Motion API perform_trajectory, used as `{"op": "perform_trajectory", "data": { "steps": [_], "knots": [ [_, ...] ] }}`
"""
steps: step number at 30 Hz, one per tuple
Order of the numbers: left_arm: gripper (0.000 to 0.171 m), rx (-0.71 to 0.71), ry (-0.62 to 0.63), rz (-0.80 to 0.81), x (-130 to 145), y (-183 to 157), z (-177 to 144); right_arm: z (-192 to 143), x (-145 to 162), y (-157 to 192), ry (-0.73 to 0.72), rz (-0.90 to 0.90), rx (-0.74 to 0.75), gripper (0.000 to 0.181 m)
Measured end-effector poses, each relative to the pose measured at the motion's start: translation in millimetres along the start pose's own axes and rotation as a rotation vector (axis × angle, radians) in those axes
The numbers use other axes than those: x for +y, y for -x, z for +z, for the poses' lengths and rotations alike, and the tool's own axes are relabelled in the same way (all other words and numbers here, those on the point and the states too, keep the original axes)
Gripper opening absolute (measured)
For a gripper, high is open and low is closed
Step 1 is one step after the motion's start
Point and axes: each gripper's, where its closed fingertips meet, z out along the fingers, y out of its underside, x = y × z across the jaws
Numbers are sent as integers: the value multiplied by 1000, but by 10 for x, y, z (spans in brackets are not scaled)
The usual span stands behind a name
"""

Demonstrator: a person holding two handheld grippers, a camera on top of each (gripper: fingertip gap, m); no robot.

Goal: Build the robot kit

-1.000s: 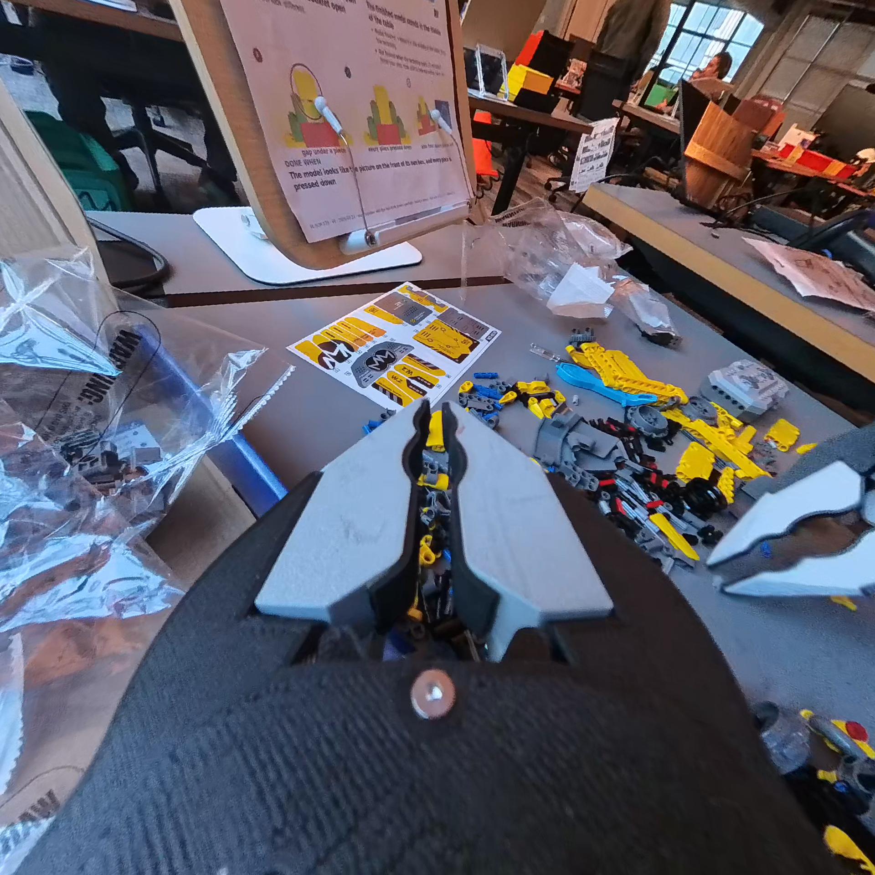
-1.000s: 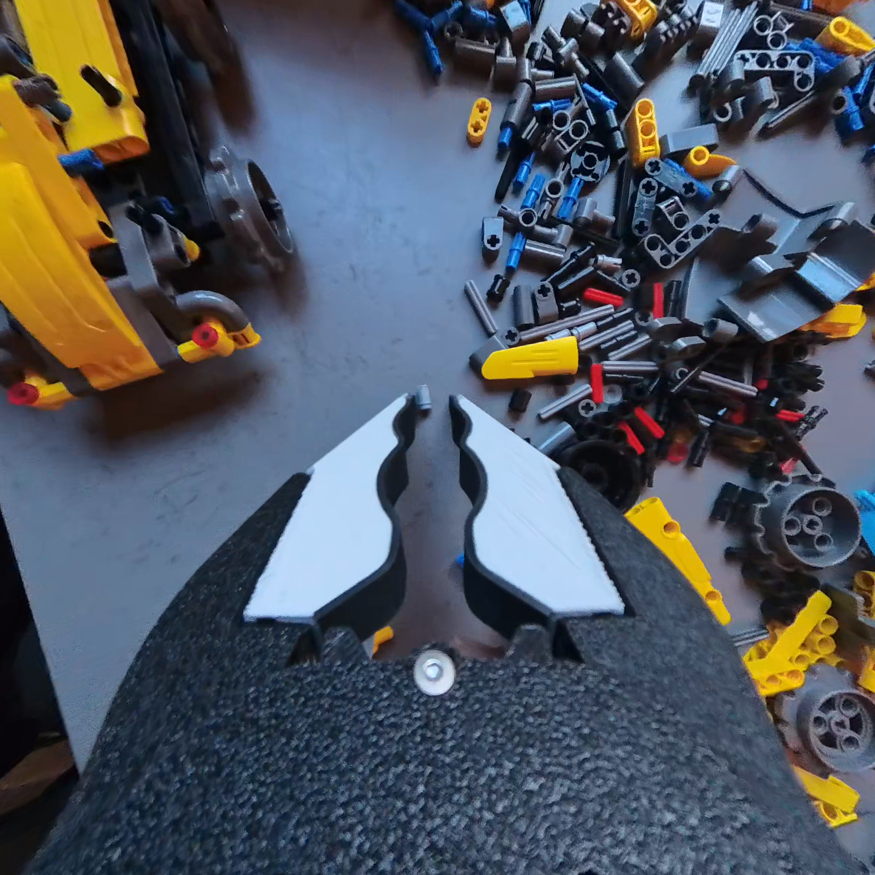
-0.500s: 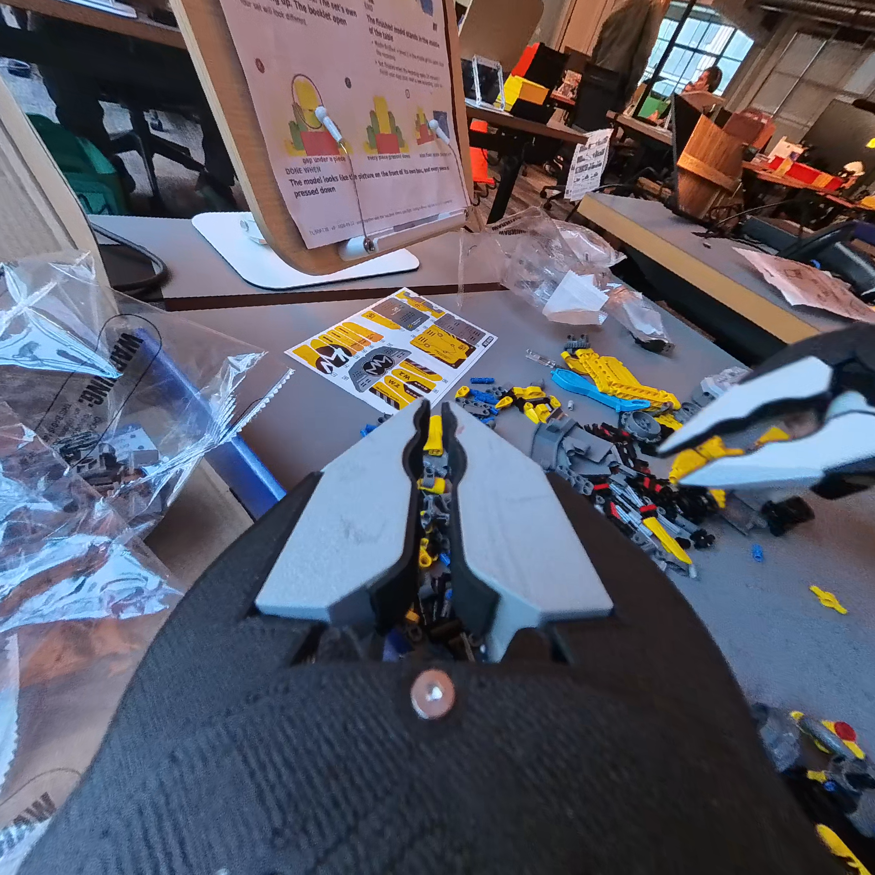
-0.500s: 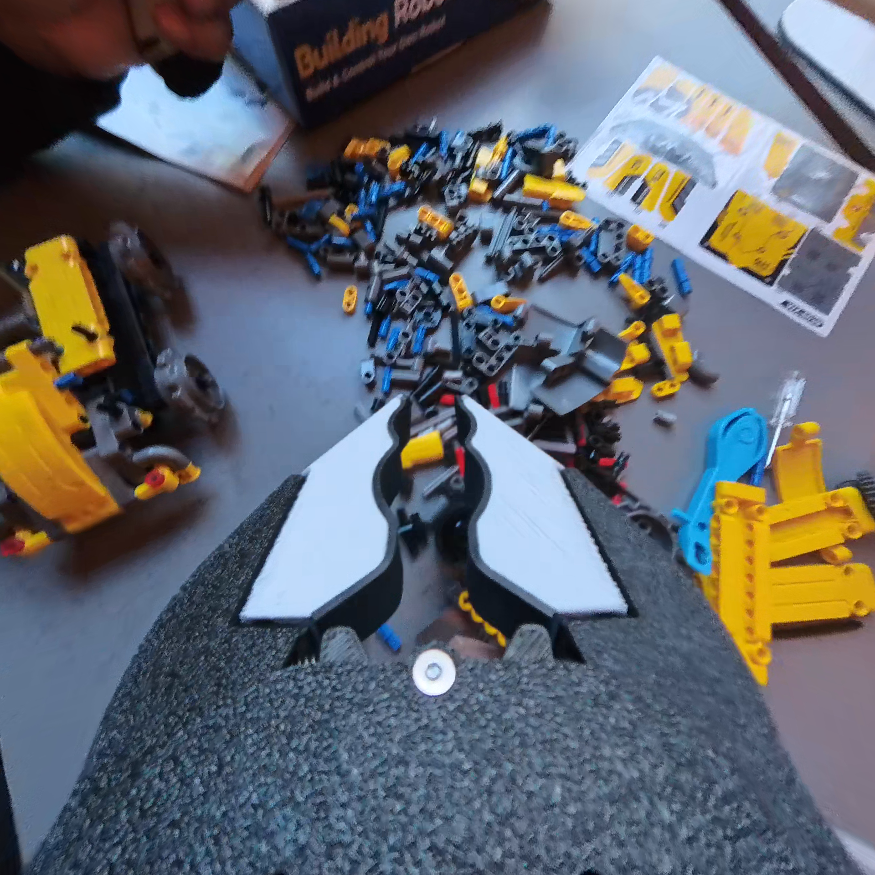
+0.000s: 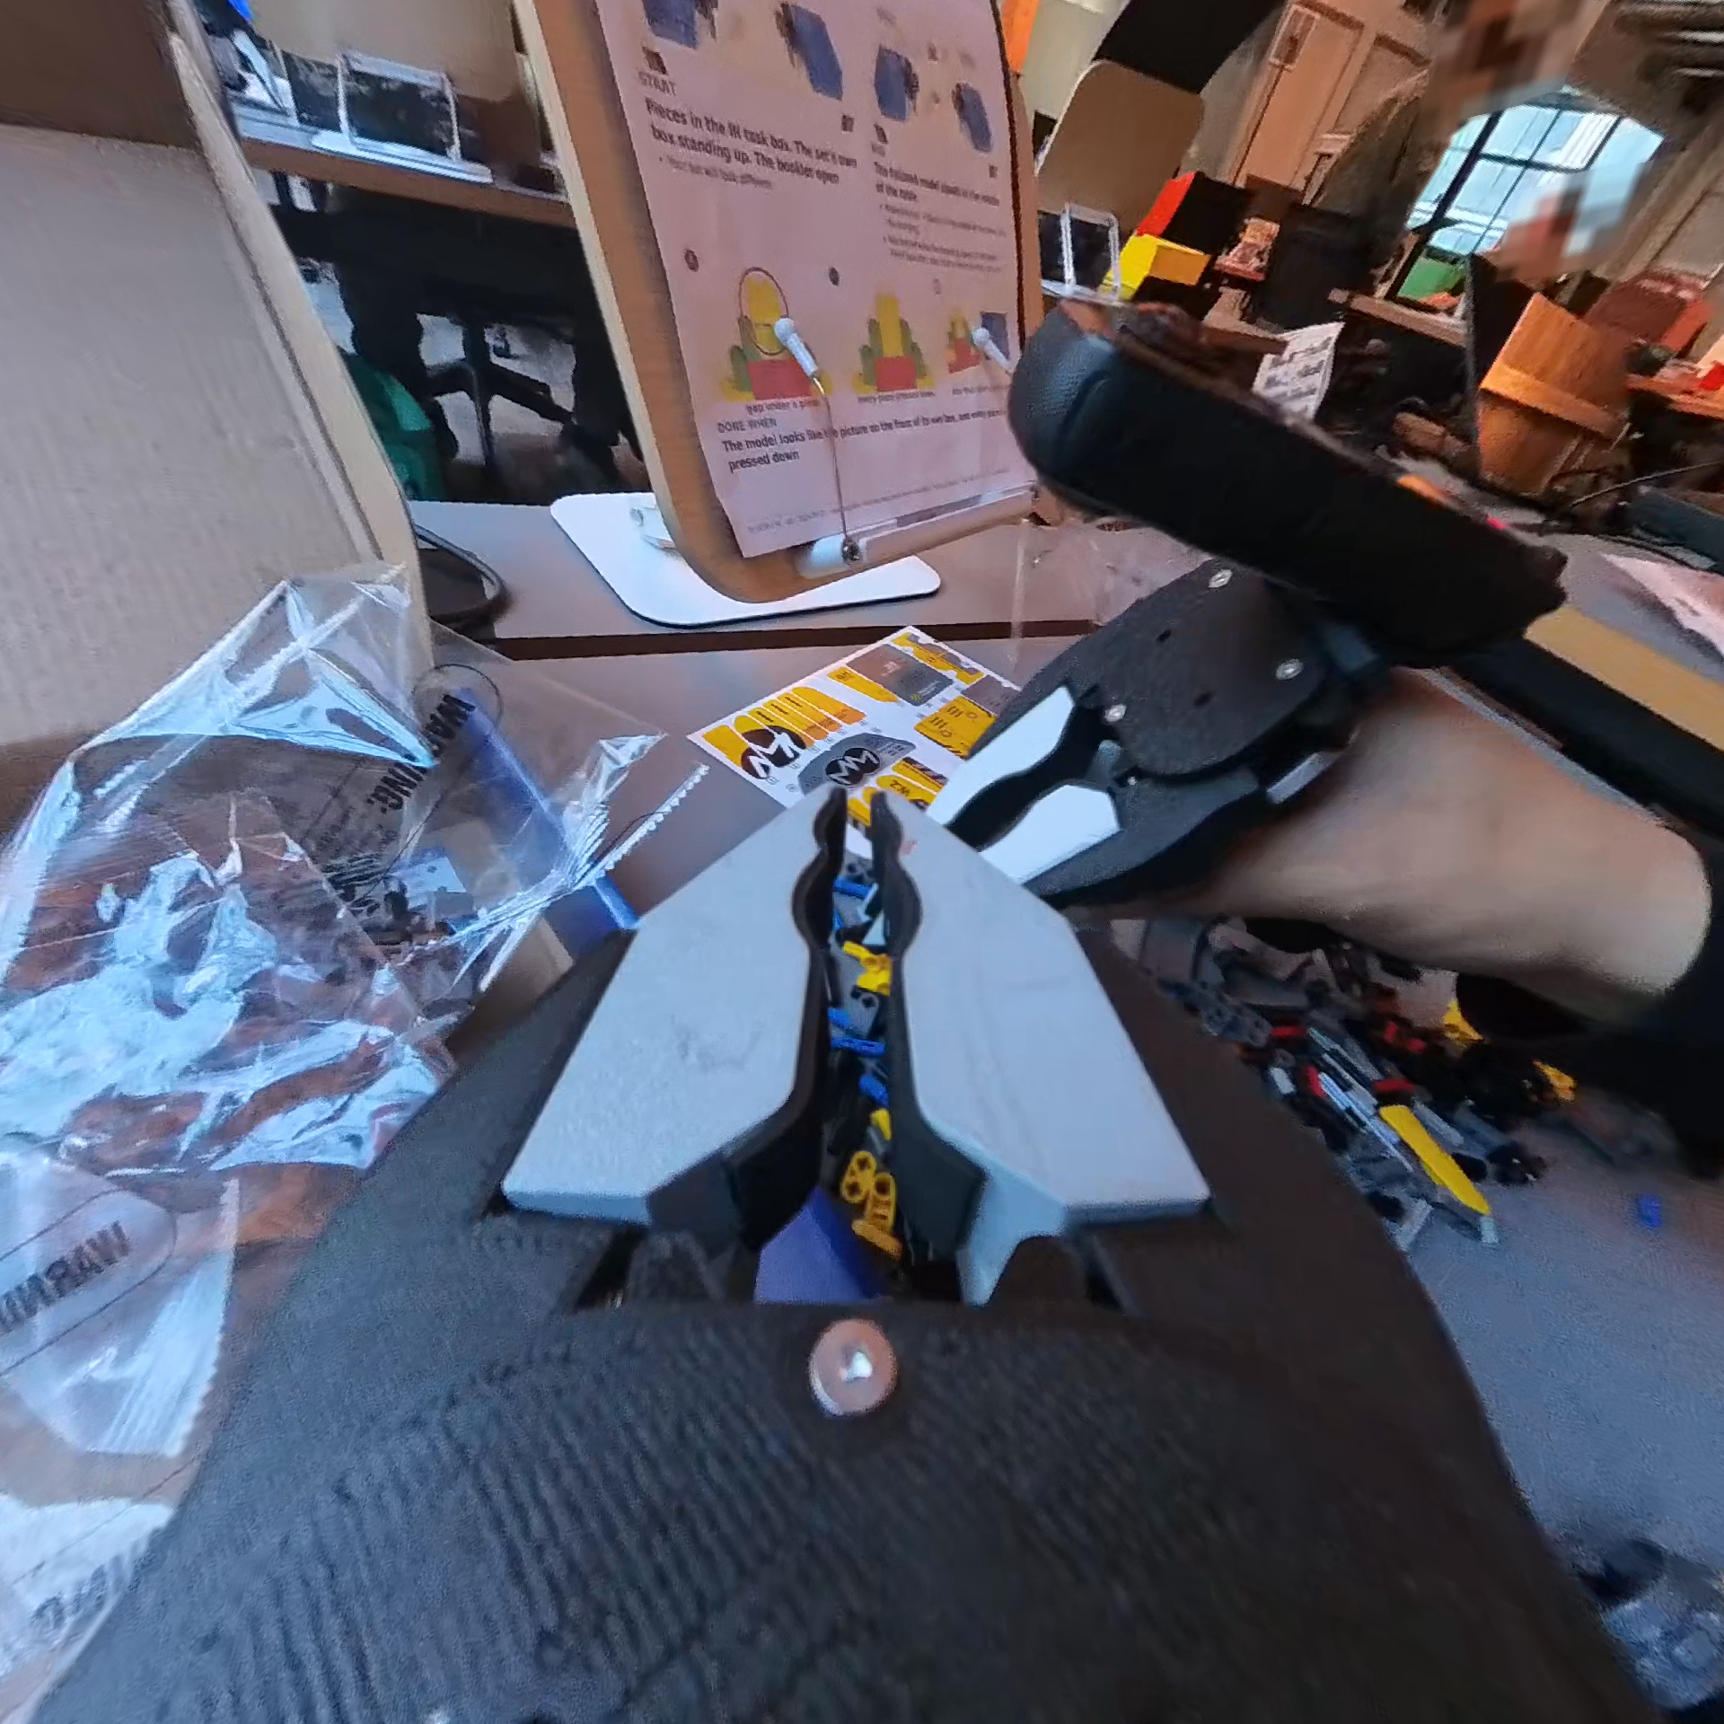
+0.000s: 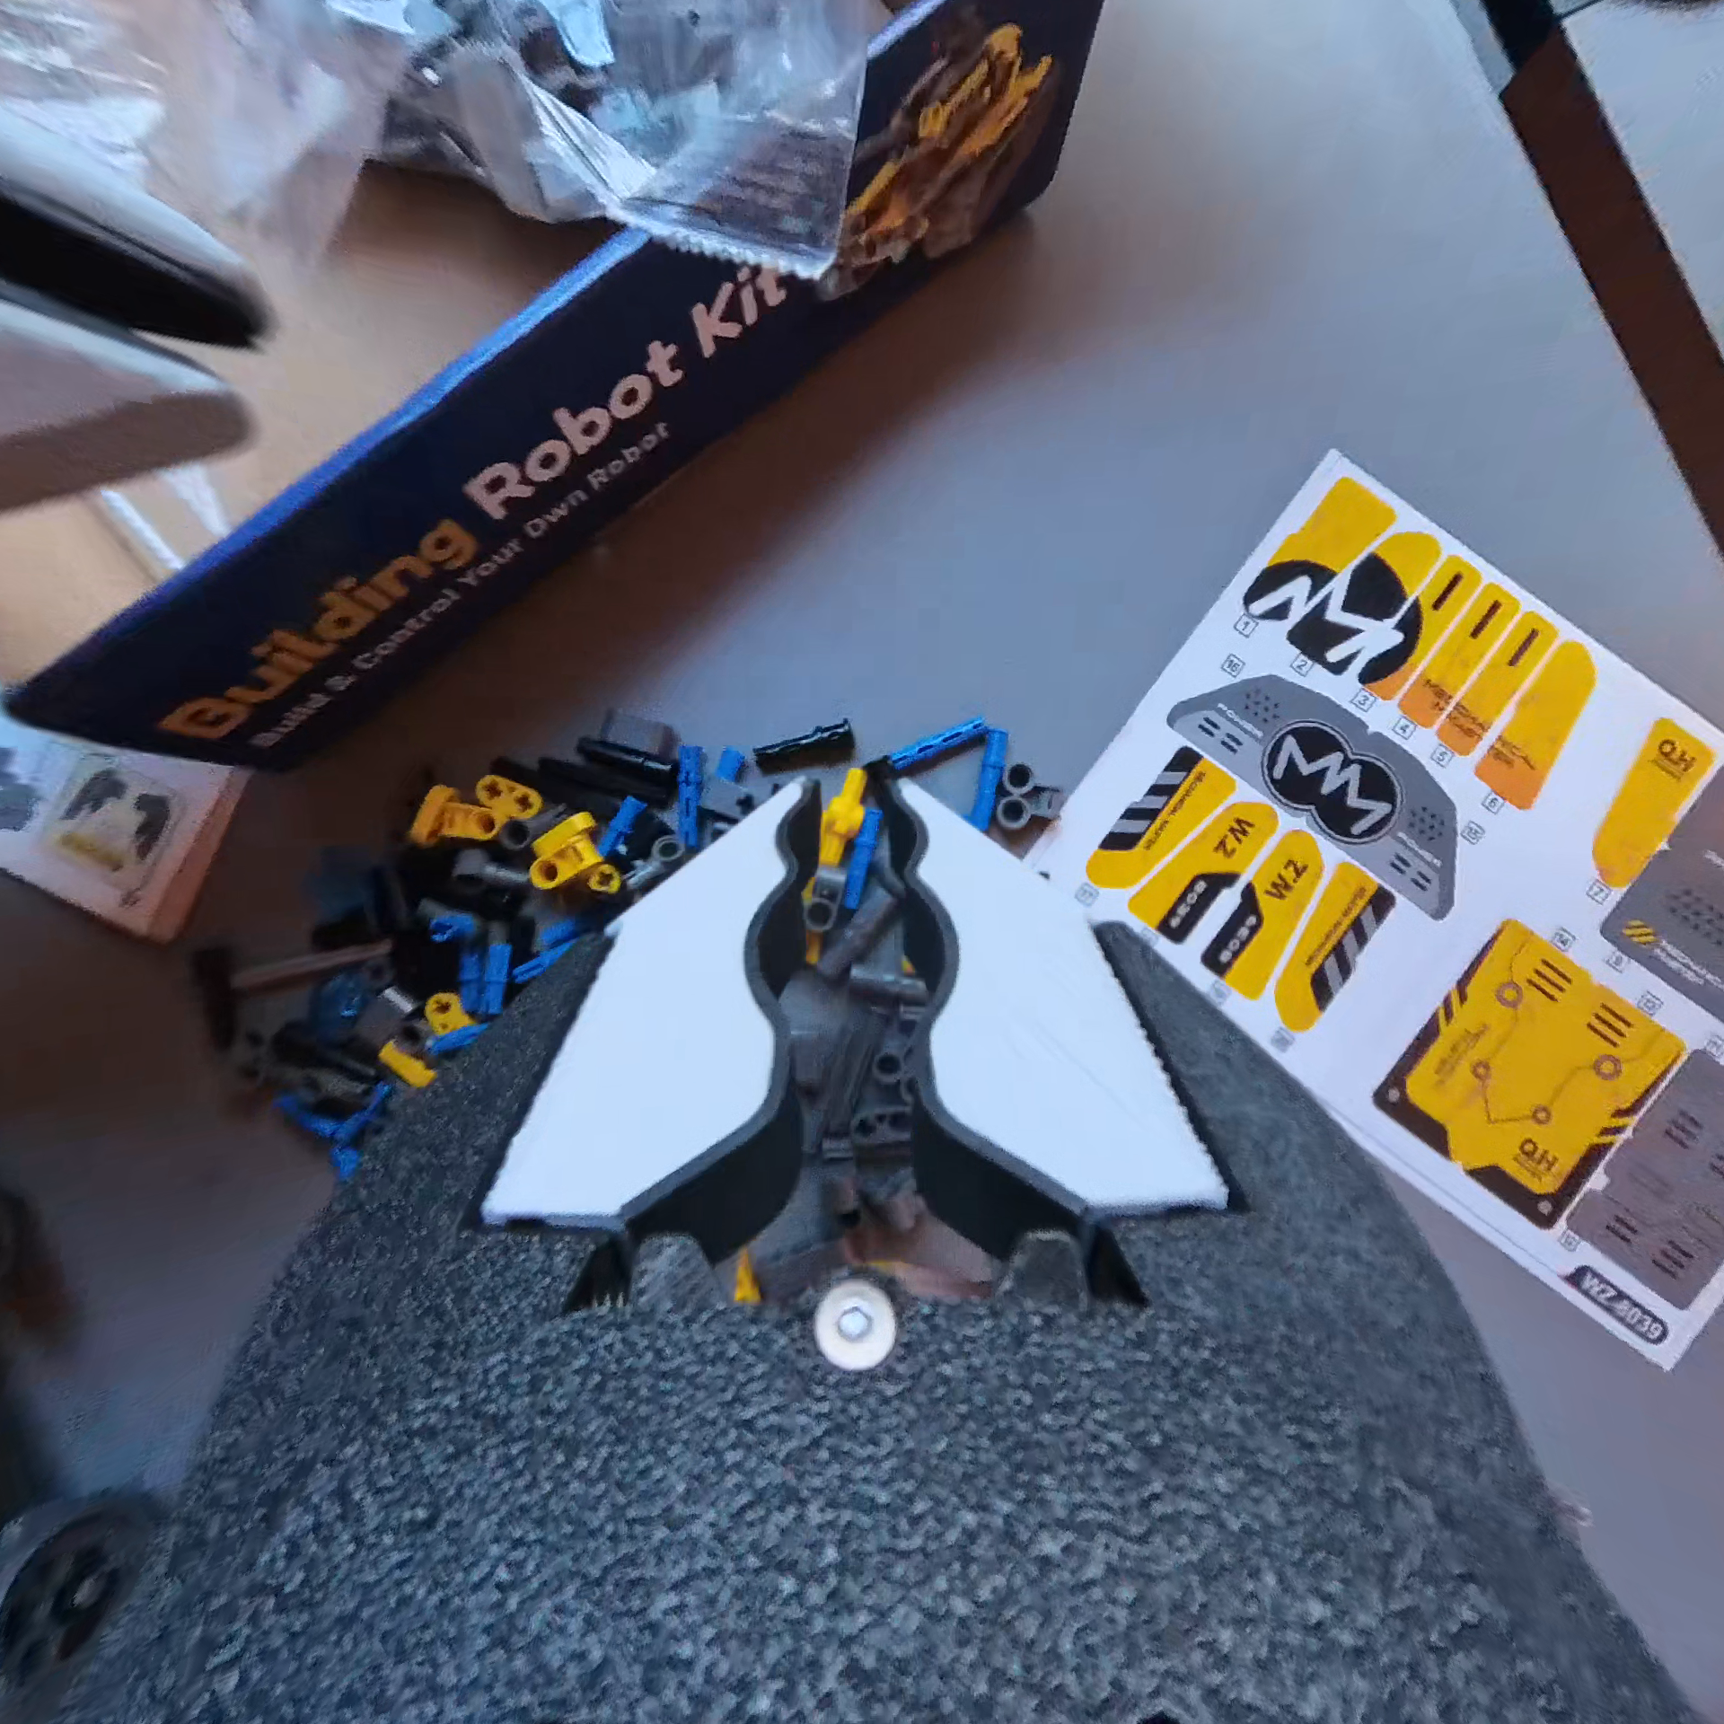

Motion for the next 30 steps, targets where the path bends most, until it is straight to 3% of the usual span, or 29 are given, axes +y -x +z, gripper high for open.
{"op": "perform_trajectory", "data": {
  "steps": [10, 16, 19, 23, 26, 30],
  "knots": [
    [2, 25, 0, -10, -7, -58, -10, 128, 101, 49, 65, -39, 30, 8],
    [2, 25, -21, -27, -64, -18, -53, 11, 100, 55, 54, -64, 60, 8],
    [3, 40, -25, -27, -77, -46, -66, -256, 55, 94, -16, -29, 41, 7],
    [2, 51, -3, -8, -12, -90, -37, -890, 217, 183, -109, -15, 42, 7],
    [3, 70, 15, 1, 30, -161, -11, -1406, 601, 353, -171, 11, 37, 7],
    [1, 55, 12, 48, 26, -187, -17, -1841, 1377, 594, -177, 116, 70, 8]
  ]
}}
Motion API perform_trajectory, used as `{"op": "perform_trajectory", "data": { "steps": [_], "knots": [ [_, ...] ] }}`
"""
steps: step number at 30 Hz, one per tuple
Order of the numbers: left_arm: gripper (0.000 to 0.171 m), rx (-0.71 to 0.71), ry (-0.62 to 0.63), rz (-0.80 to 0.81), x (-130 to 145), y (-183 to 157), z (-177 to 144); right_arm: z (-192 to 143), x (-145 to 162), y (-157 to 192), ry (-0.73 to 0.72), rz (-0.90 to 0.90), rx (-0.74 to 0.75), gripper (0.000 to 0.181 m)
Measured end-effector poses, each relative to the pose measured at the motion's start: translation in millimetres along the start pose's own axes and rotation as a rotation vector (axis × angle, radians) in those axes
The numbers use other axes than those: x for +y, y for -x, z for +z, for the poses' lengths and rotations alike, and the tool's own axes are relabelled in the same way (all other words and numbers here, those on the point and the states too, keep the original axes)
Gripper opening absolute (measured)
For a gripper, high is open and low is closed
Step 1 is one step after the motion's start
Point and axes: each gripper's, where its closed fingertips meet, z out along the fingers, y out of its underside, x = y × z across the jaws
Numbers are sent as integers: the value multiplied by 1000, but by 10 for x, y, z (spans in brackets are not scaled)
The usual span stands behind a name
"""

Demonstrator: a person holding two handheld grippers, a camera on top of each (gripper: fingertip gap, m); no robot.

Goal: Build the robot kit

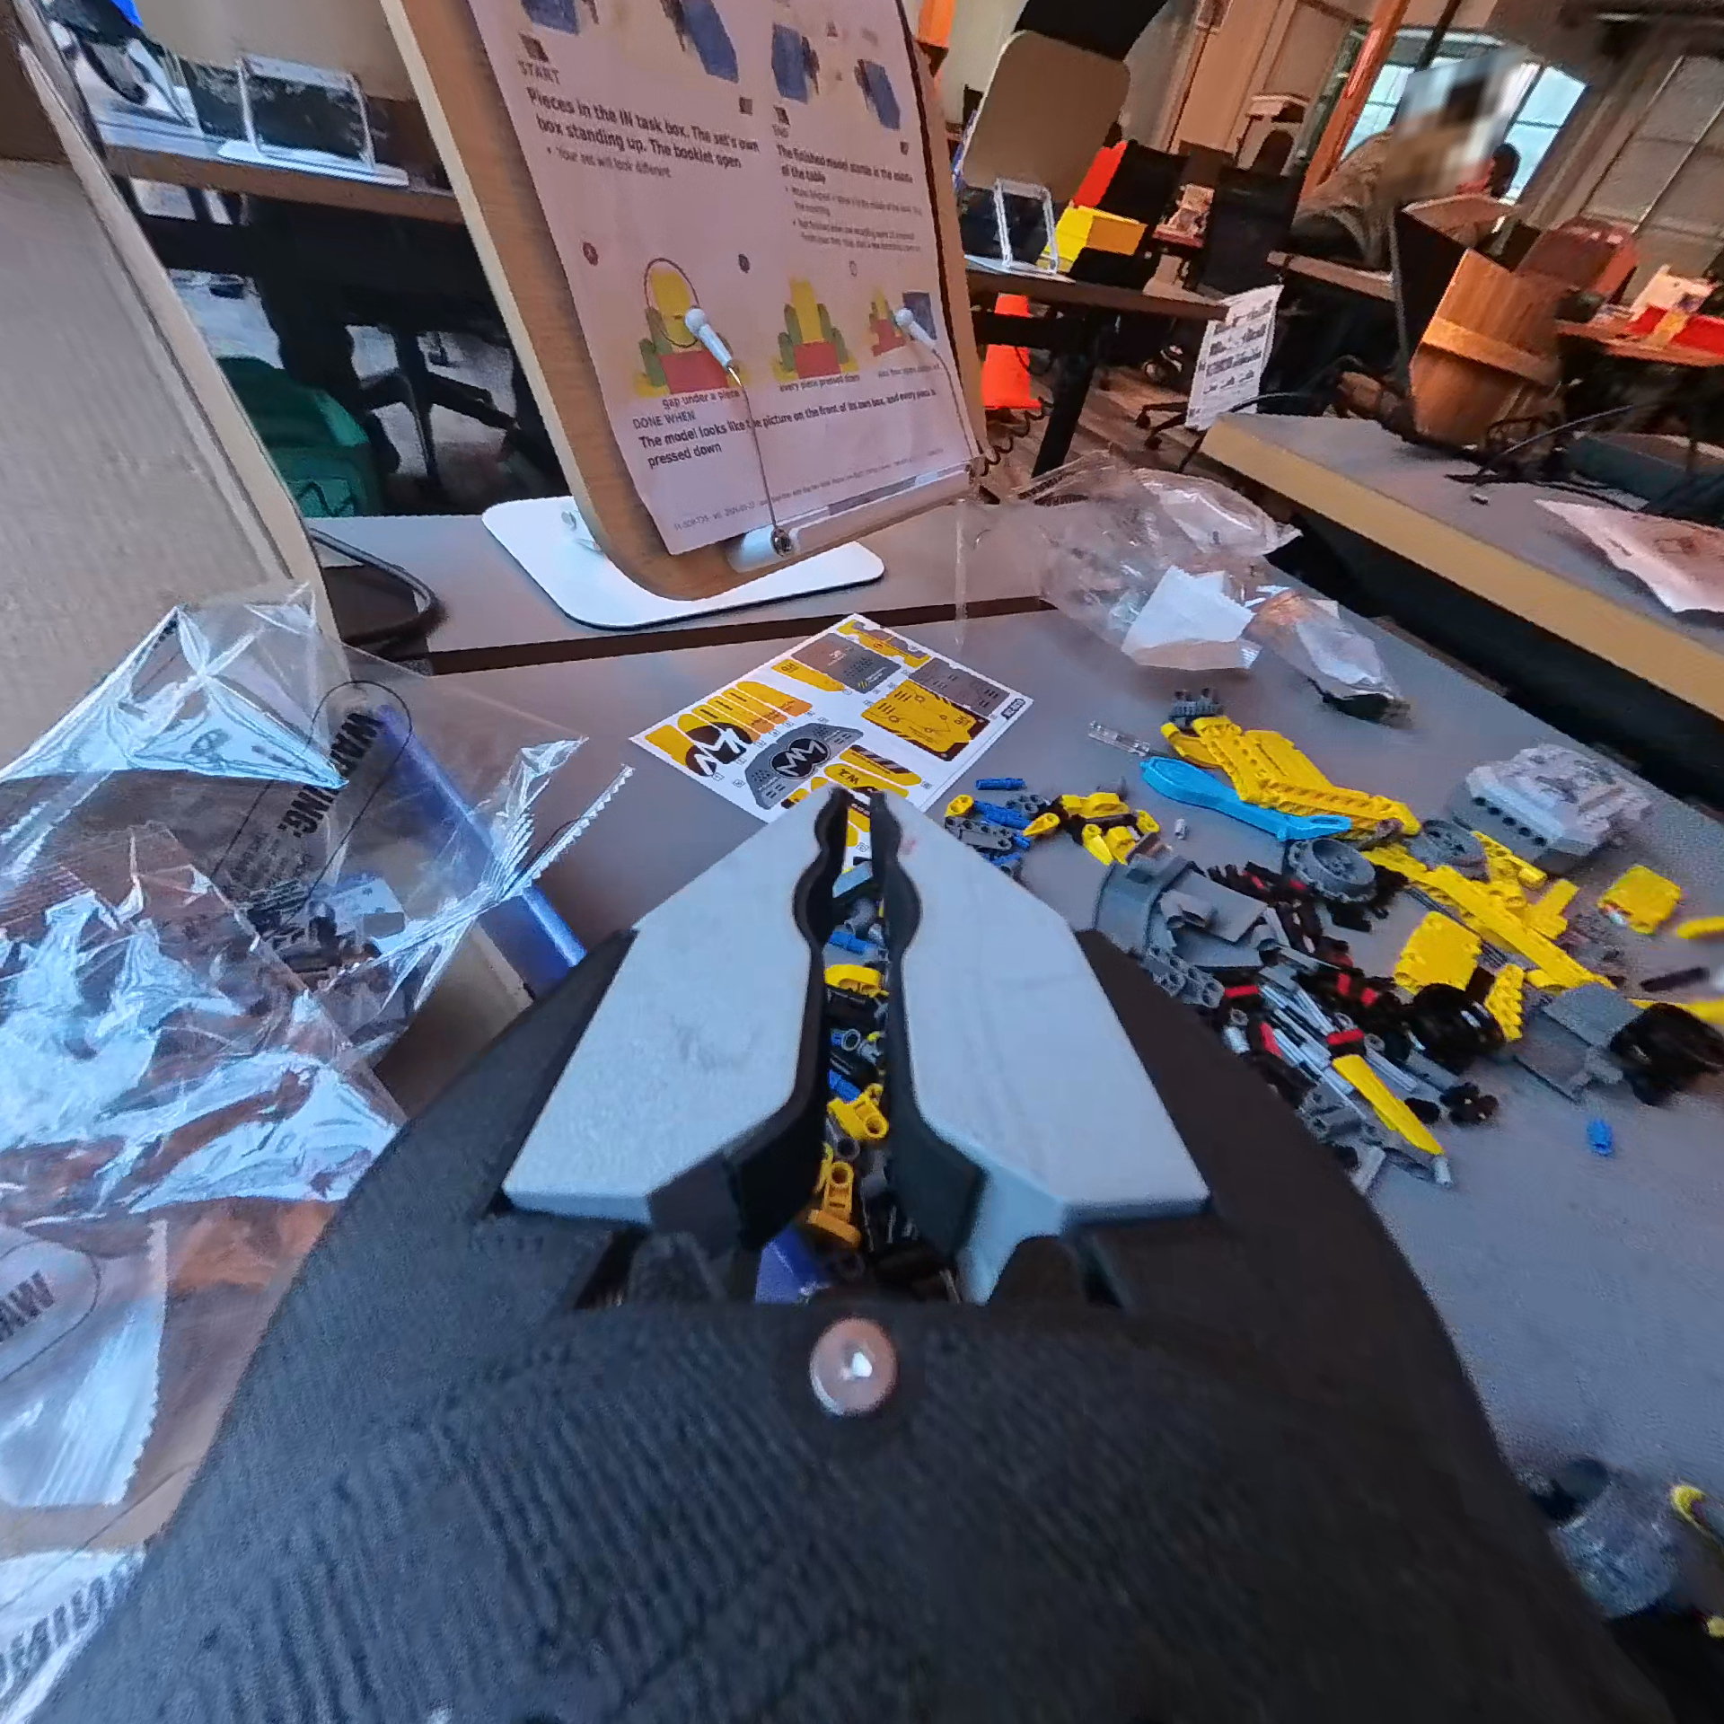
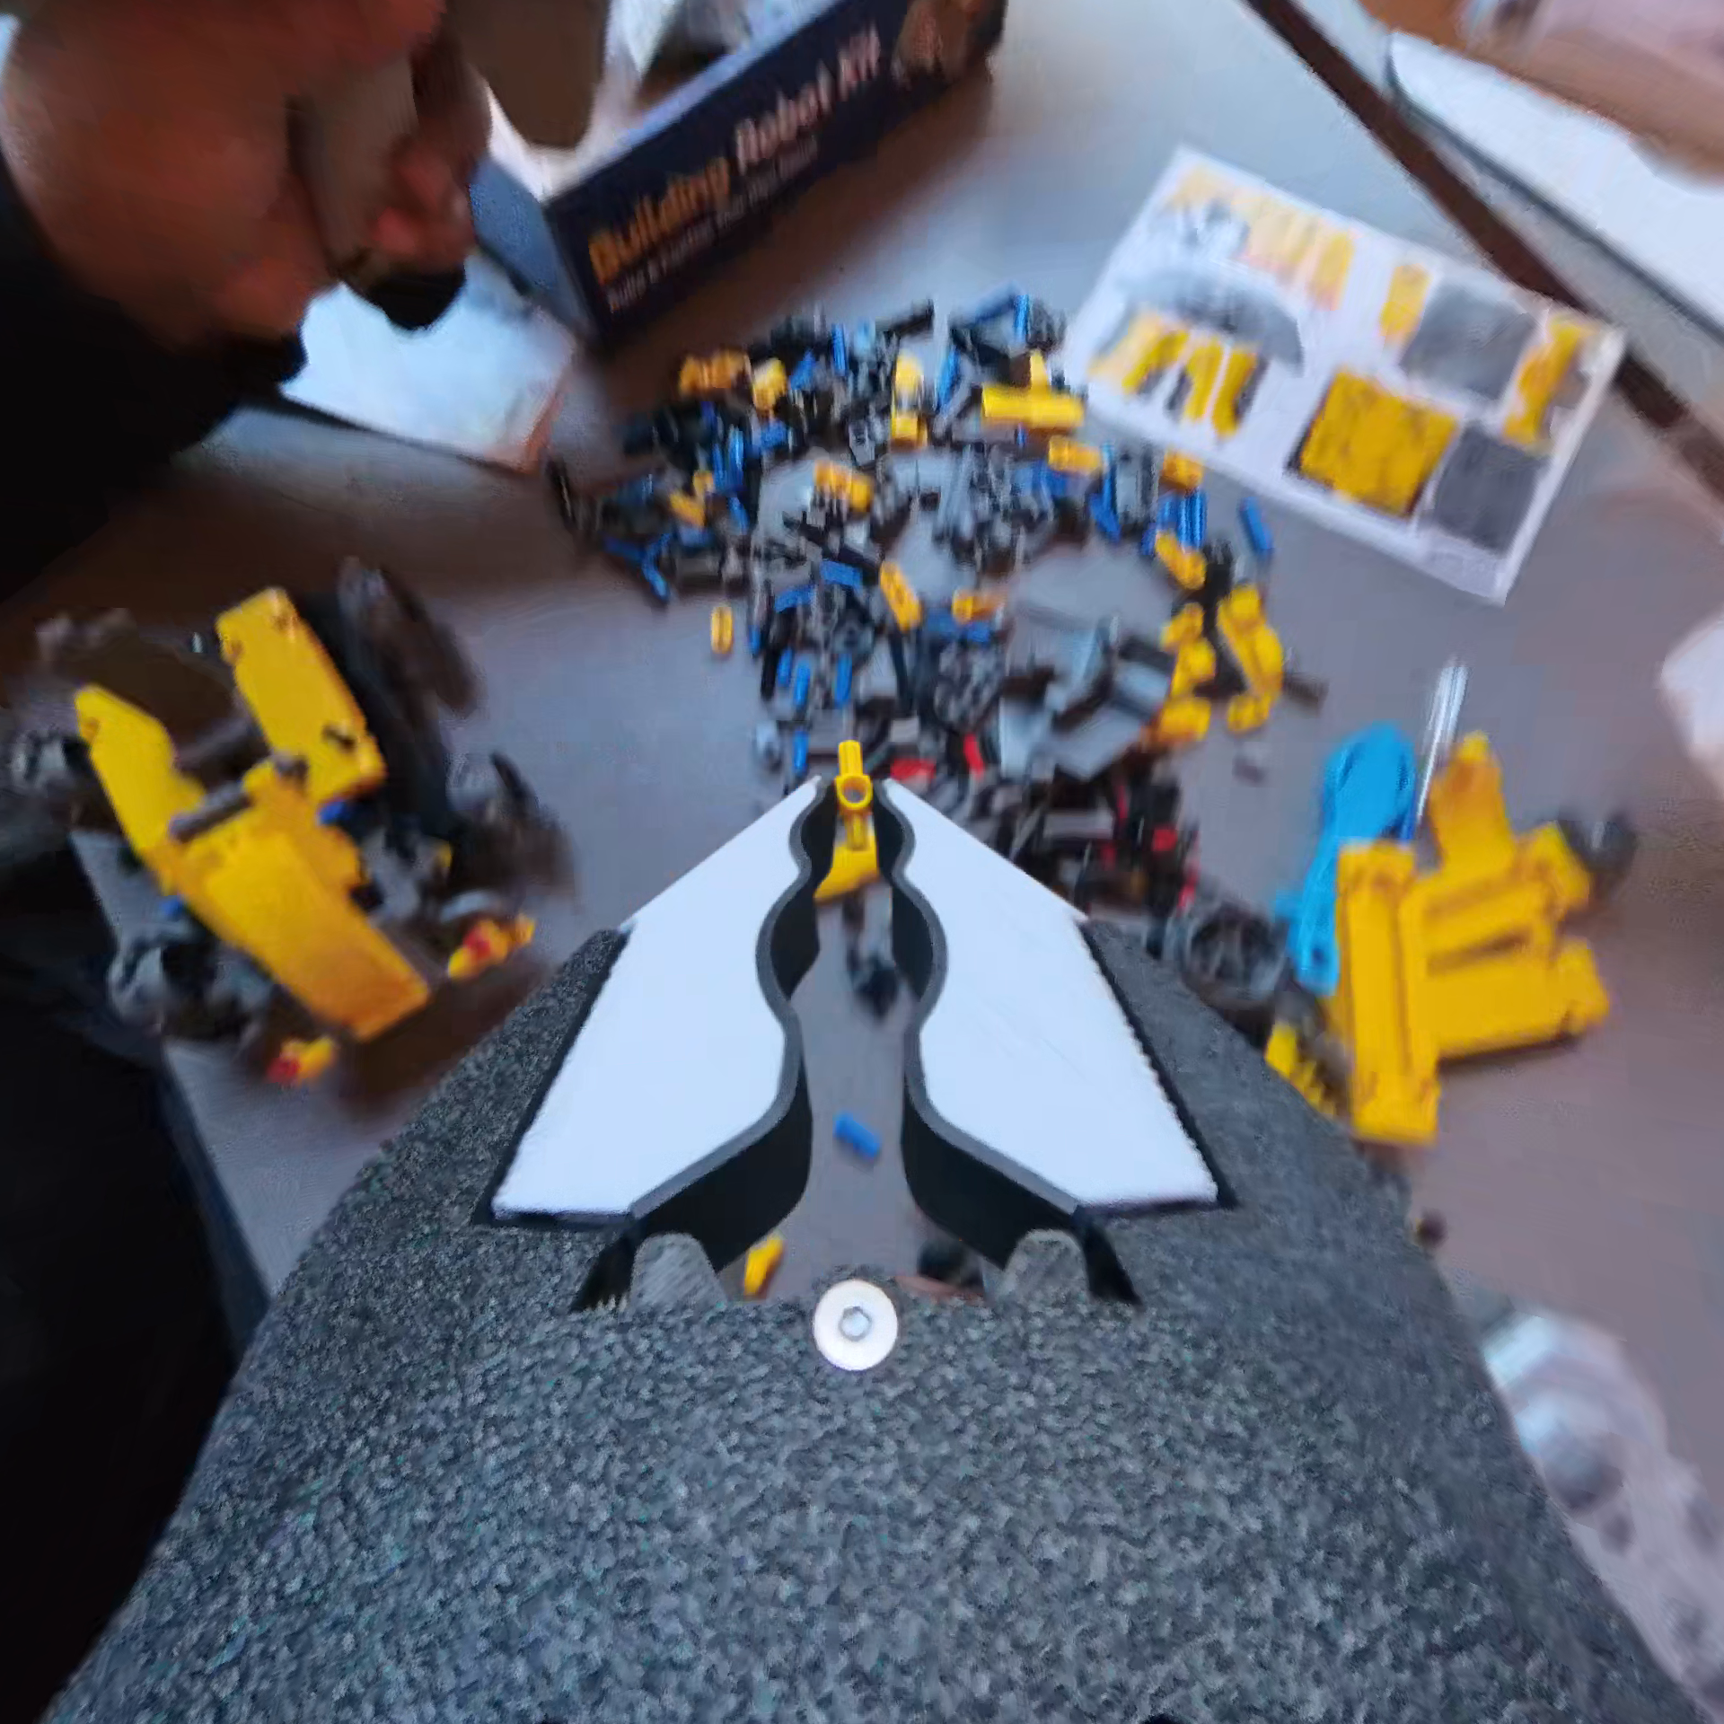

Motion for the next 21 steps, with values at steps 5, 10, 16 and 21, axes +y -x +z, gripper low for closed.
{"op": "perform_trajectory", "data": {
  "steps": [5, 10, 16, 21],
  "knots": [
    [1, 5, 18, 2, 51, -18, 20, -224, 1031, 43, 144, 91, 115, 8],
    [1, 13, 35, 17, 100, -56, 34, -287, 1451, 5, 139, 205, 160, 7],
    [1, 15, 50, 72, 134, -133, 51, -234, 1594, 58, 185, 171, 153, 15],
    [1, 27, 55, 88, 148, -188, 59, -264, 1264, 34, 124, 155, 130, 21]
  ]
}}
